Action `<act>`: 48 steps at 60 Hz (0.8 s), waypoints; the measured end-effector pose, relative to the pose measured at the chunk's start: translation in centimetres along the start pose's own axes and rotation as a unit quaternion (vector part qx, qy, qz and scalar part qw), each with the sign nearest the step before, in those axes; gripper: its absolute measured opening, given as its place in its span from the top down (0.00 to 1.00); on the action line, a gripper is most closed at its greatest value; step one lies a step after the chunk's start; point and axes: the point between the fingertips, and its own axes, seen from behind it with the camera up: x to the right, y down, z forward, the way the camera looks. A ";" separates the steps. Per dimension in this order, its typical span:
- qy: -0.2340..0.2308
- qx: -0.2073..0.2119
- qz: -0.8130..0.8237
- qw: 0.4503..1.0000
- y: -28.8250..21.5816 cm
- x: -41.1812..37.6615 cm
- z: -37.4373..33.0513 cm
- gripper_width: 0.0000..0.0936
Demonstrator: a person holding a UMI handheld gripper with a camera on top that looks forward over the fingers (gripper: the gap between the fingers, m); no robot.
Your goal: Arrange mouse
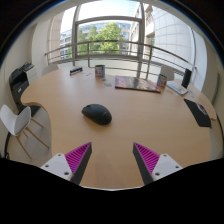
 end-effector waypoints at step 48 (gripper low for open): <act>-0.006 0.005 0.006 1.000 -11.0 -3.5 14.7 0.56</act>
